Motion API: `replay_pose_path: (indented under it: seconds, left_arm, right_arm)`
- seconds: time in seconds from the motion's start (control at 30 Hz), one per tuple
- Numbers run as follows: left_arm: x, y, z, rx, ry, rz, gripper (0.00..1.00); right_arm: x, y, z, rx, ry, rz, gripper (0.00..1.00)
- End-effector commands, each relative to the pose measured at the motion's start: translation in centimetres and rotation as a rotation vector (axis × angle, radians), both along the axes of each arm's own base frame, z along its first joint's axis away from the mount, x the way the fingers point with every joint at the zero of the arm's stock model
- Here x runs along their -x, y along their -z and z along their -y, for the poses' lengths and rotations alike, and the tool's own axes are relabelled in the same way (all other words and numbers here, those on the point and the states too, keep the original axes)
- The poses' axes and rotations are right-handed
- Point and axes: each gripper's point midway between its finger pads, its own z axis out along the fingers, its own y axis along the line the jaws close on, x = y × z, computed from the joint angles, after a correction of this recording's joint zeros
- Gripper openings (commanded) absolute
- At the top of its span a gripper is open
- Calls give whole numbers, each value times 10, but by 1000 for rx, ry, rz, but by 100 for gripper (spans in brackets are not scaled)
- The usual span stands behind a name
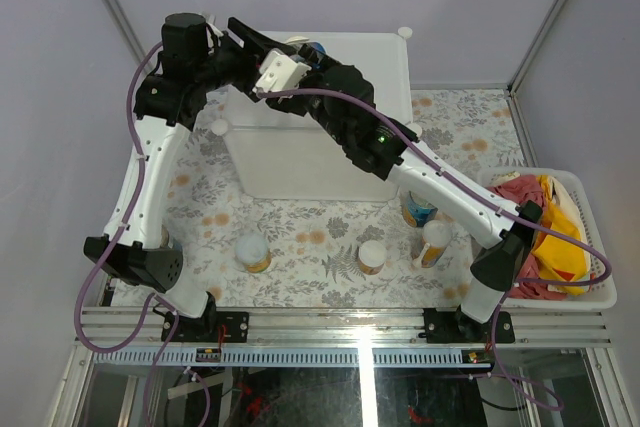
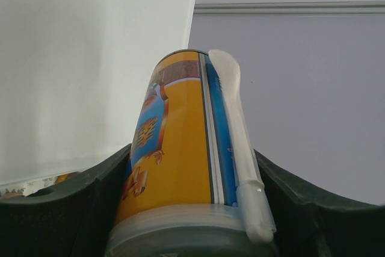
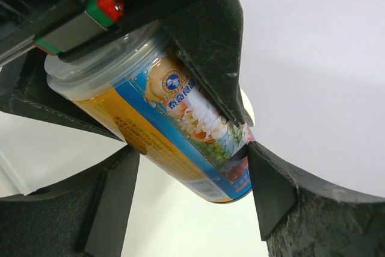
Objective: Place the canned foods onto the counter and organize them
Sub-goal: Place the canned food at the center of the board.
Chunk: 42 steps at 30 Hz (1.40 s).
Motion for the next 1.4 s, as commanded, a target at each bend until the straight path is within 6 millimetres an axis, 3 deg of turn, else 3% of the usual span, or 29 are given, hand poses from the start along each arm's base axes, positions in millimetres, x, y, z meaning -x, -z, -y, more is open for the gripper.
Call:
replay_pose_path:
  seconds: [0.0, 0.13, 0.4, 0.7, 1.27, 1.3, 1.37]
  left_arm:
    - [55, -79, 26, 107, 240, 278, 11]
    - [57, -82, 28, 110, 253, 288, 0]
    - [62, -85, 33, 123, 286, 299, 0]
    - [67, -89, 37, 143, 320, 301, 0]
    - [82, -77, 60, 141, 430, 284, 0]
    - [83, -77, 61, 140, 433, 286, 0]
    - [83, -76, 62, 140, 438, 280, 0]
  right_arm:
    - [-8, -74, 47, -194, 132, 123, 49]
    - [-10, -72, 48, -178, 147, 133, 63]
    - [-12, -72, 55, -138, 179, 185, 83]
    - [-13, -70, 58, -88, 197, 236, 92]
    - [-22, -69, 48, -21, 200, 284, 89]
    - [-23, -68, 47, -18, 200, 284, 87]
    - [-23, -66, 45, -17, 194, 274, 74]
